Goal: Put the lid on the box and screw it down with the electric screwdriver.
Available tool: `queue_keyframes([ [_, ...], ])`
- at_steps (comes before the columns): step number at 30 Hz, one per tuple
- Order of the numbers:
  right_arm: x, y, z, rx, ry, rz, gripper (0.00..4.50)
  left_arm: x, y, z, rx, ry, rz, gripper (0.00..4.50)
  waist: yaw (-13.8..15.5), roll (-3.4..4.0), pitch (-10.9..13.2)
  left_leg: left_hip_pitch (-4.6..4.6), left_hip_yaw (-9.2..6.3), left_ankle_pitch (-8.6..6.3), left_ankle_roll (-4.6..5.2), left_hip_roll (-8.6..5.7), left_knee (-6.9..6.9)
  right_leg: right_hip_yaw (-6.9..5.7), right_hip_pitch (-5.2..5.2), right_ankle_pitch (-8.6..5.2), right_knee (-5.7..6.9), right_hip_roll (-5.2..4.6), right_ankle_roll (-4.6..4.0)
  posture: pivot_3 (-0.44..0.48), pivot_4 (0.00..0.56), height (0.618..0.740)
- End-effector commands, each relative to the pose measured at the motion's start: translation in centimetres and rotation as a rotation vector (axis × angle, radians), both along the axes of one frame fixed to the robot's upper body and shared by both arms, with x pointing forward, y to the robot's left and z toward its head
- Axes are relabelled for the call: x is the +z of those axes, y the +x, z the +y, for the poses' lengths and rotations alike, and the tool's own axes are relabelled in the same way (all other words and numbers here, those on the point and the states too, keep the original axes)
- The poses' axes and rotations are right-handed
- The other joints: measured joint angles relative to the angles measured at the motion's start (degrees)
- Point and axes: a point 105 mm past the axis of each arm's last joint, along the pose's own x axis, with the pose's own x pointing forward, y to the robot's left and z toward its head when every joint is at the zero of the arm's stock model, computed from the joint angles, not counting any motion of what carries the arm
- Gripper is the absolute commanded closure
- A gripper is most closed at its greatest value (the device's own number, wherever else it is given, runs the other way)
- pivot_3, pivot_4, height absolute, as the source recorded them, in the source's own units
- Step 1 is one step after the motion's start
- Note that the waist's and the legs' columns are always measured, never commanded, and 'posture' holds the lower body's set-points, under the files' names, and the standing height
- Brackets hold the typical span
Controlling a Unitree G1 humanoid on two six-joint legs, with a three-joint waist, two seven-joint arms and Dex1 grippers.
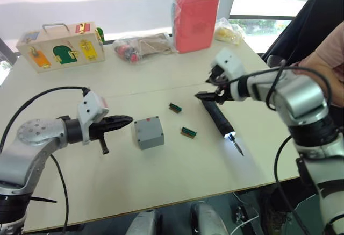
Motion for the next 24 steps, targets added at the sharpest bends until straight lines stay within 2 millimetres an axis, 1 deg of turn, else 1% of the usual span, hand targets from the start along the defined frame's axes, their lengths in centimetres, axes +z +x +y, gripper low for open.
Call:
queue_keyframes([
  [1, -0.6, -0.6, 1.7, 0.057, 0.024, -0.051, 3.03, -0.9, 0.2, 0.7, 0.012, 0.033, -0.003, 4.5, 0.11, -0.01, 0.0, 0.0, 0.0, 0.0, 0.0, 0.0, 0.02, 0.0, 0.0, 0.0, 0.0, -0.01, 0.0, 0.0, 0.15, 0.74],
  [4, -2.5, -0.8, 2.9, 0.076, 0.027, -0.032, 4.3, -1.9, 0.4, 0.8, 0.017, 0.039, 0.006, 4.5, 0.31, -0.02, 0.0, -0.01, 0.0, 0.03, -0.06, -0.04, 0.04, -0.02, 0.01, 0.0, 0.01, -0.07, 0.0, 0.0, 0.15, 0.74],
  [5, -3.5, -0.9, 3.3, 0.089, 0.018, -0.024, 4.49, -2.3, 0.6, 0.7, 0.019, 0.034, 0.009, 4.5, 0.27, -0.02, 0.0, -0.01, -0.01, 0.03, -0.06, -0.05, 0.05, -0.02, 0.02, 0.0, 0.0, -0.07, 0.0, 0.0, 0.15, 0.74],
  [9, -5.6, -1.3, 4.4, 0.116, 0.004, 0.004, 4.49, -3.3, 1.2, 0.4, 0.022, 0.029, 0.013, 4.5, 0.08, -0.03, -0.01, 0.0, 0.0, 0.04, -0.07, -0.05, 0.05, -0.02, 0.01, 0.0, 0.02, -0.07, 0.0, 0.0, 0.15, 0.74],
  [11, -7.2, -1.5, 5.0, 0.131, -0.019, 0.026, 4.49, -4.1, 1.9, -0.2, 0.022, 0.024, 0.013, 4.5, 0.06, -0.03, -0.01, 0.0, -0.01, 0.05, -0.09, -0.05, 0.04, -0.02, 0.01, 0.0, 0.03, -0.06, 0.0, 0.0, 0.15, 0.74],
  [13, -8.0, -1.8, 5.5, 0.153, -0.028, 0.047, 4.49, -4.5, 2.5, -0.8, 0.02, 0.017, 0.007, 4.5, 0.08, -0.03, -0.01, 0.03, -0.01, 0.06, -0.1, -0.05, 0.04, -0.02, 0.02, 0.0, 0.04, -0.05, 0.0, 0.0, 0.15, 0.74],
  [17, -8.5, -2.2, 6.4, 0.19, -0.002, 0.085, 4.49, -4.7, 3.4, -1.6, -0.003, 0.007, -0.006, 4.5, 0.02, -0.04, -0.01, 0.02, -0.02, 0.06, -0.11, -0.05, 0.05, -0.04, 0.01, 0.0, 0.04, -0.04, 0.0, 0.0, 0.15, 0.74],
  [20, -9.0, -2.7, 6.6, 0.211, -0.013, 0.116, 4.49, -5.1, 4.0, -1.9, -0.01, 0.014, -0.011, 4.5, 0.03, -0.04, -0.01, 0.02, -0.03, 0.07, -0.12, -0.06, 0.05, -0.04, 0.01, 0.0, 0.04, -0.04, 0.0, 0.0, 0.15, 0.74],
  [24, -8.9, -3.6, 7.2, 0.257, -0.006, 0.138, 4.49, -5.1, 4.9, -2.6, -0.018, 0.004, -0.027, 4.5, 0.09, -0.04, -0.01, 0.03, -0.03, 0.07, -0.12, -0.05, 0.05, -0.05, 0.01, 0.0, 0.04, -0.04, 0.0, 0.0, 0.15, 0.74],
])
